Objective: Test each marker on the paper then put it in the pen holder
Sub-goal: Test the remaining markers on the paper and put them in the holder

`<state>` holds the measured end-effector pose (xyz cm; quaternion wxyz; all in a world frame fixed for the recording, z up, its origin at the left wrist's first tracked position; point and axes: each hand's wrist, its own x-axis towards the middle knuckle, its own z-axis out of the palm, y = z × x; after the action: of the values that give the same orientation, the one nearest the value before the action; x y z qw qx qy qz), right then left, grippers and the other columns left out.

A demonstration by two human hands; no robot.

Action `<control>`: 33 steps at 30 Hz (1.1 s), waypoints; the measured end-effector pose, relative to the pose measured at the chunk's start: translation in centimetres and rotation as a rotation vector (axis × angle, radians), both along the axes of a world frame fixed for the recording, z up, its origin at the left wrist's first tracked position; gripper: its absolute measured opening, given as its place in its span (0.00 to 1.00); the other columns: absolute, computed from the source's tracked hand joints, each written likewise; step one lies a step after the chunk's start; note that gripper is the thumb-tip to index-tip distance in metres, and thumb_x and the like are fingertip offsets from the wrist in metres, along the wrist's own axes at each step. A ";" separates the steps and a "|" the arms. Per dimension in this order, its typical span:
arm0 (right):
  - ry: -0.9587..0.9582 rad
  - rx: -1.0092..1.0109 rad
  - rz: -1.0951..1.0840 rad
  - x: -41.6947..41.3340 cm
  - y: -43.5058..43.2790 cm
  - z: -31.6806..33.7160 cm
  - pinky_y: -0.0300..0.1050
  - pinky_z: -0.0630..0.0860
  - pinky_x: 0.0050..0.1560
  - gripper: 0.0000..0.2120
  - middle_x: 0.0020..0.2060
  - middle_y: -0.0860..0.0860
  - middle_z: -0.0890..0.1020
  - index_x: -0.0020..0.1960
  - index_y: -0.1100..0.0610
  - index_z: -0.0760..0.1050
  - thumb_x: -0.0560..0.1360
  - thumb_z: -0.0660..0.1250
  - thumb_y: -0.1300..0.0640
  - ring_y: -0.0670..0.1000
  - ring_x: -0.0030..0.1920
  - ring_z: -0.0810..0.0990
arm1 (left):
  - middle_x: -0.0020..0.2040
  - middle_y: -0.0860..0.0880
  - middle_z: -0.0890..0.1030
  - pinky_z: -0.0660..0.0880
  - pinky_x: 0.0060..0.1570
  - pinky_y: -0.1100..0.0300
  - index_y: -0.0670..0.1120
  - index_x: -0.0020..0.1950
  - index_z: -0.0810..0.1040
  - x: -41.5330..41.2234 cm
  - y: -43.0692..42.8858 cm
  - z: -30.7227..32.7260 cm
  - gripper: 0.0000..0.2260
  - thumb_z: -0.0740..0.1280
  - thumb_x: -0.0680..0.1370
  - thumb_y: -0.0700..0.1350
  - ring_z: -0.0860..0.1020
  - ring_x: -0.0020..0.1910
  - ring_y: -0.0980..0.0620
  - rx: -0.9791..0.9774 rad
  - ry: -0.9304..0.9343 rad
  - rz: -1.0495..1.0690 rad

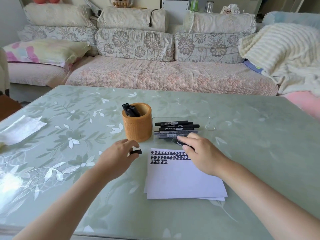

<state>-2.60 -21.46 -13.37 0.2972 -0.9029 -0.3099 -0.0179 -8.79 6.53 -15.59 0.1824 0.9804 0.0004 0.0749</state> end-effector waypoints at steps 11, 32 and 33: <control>0.331 0.512 0.023 -1.0 1.0 0.4 0.44 0.79 0.40 0.24 0.47 0.49 0.76 0.54 0.47 0.81 0.80 0.54 0.71 0.61 0.44 0.78 | 0.53 0.55 0.73 0.70 0.51 0.55 0.53 0.56 0.75 -0.3 -1.4 -1.6 0.14 0.58 0.77 0.59 0.71 0.52 0.51 0.081 -0.200 -0.101; 0.518 0.580 -0.200 -2.1 1.9 -3.7 0.48 0.72 0.30 0.14 0.28 0.56 0.77 0.33 0.53 0.72 0.72 0.72 0.64 0.53 0.25 0.73 | 0.50 0.56 0.73 0.73 0.46 0.57 0.57 0.58 0.78 -3.5 -5.0 -3.0 0.15 0.64 0.75 0.61 0.70 0.49 0.55 0.012 -0.208 -0.441; 0.511 0.577 -0.195 -2.1 2.0 -3.6 0.49 0.71 0.30 0.15 0.27 0.55 0.76 0.33 0.53 0.71 0.72 0.72 0.65 0.53 0.25 0.71 | 0.50 0.55 0.73 0.73 0.46 0.56 0.57 0.58 0.78 -3.5 -5.0 -3.0 0.15 0.64 0.75 0.61 0.70 0.49 0.55 0.012 -0.205 -0.439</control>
<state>-4.70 -19.45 -16.99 0.6031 -0.7830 -0.1208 0.0929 -12.29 1.50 -18.58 0.1876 0.9452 -0.2317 0.1328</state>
